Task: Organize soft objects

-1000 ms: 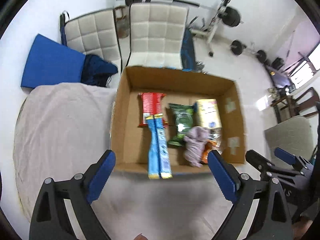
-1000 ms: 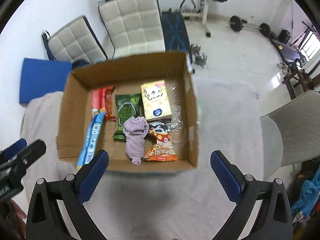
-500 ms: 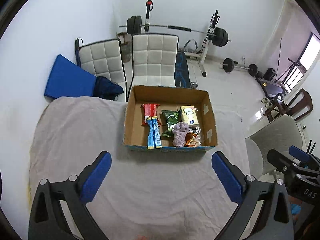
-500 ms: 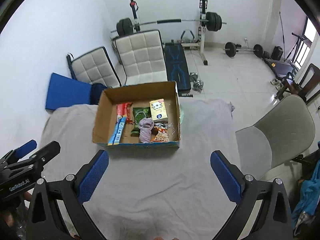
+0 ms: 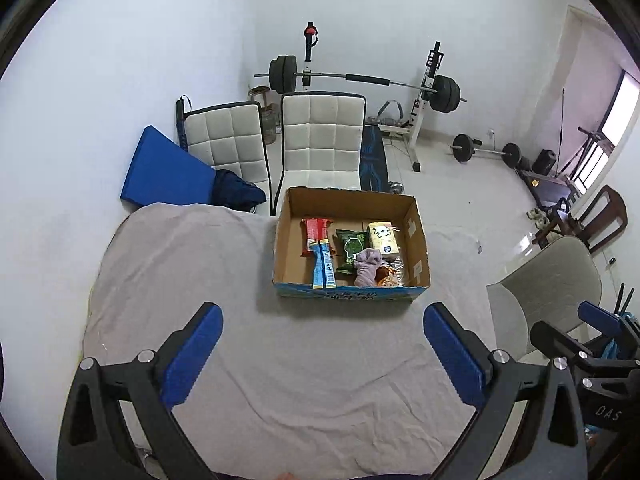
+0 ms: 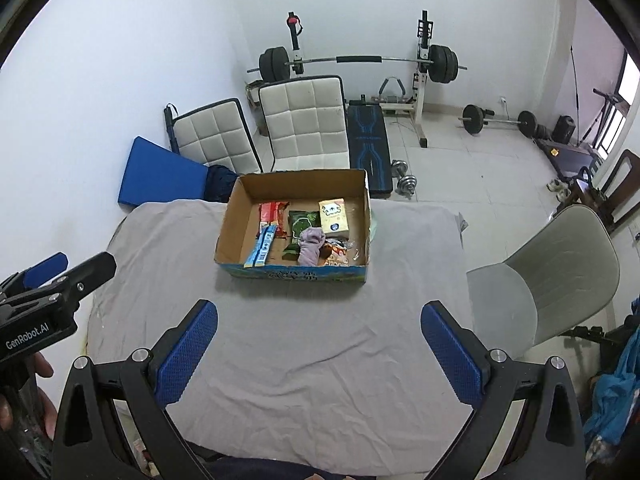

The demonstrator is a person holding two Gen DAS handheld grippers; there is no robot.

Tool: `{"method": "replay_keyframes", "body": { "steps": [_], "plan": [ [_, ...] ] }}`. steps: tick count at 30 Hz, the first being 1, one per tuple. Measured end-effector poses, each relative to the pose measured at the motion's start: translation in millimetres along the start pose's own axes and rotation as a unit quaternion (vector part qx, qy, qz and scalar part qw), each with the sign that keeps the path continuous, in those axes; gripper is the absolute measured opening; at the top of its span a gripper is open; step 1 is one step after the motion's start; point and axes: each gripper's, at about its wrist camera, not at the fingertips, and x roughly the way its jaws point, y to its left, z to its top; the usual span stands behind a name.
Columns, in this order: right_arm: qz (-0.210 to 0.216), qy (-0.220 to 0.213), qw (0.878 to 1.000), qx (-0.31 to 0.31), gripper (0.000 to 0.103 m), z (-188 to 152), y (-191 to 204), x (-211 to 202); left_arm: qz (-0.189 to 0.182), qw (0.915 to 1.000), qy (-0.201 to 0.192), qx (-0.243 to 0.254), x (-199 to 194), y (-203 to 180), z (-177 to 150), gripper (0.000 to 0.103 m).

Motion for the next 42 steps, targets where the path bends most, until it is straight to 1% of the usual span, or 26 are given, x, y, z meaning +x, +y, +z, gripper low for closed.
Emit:
{"method": "replay_keyframes", "body": {
  "steps": [4,10,14,18,29,42],
  "plan": [
    [-0.003,-0.011,1.000,0.002,0.103,5.0,2.2,0.1,0.009,1.0000,-0.004,-0.002,-1.6,2.1,-2.3,0.103],
    [-0.018,-0.016,1.000,-0.001,0.103,18.2,6.2,14.4,0.010,0.9997,-0.018,-0.009,-1.2,4.1,2.4,0.103],
    [-0.026,-0.017,1.000,-0.002,0.103,25.1,8.8,19.9,0.018,0.9995,-0.026,-0.007,1.0,0.8,8.4,0.103],
    [-0.034,-0.028,0.999,-0.002,0.103,30.5,8.8,19.2,0.028,0.9991,-0.032,-0.001,3.5,-2.4,11.6,0.103],
    [-0.047,-0.040,0.998,0.002,0.103,41.0,3.3,16.6,0.022,0.9993,-0.028,0.006,9.3,-4.9,13.3,0.103],
    [-0.044,-0.039,0.998,-0.003,0.103,43.3,7.0,20.3,0.025,0.9991,-0.034,0.005,9.1,-4.8,12.7,0.103]
  ]
}}
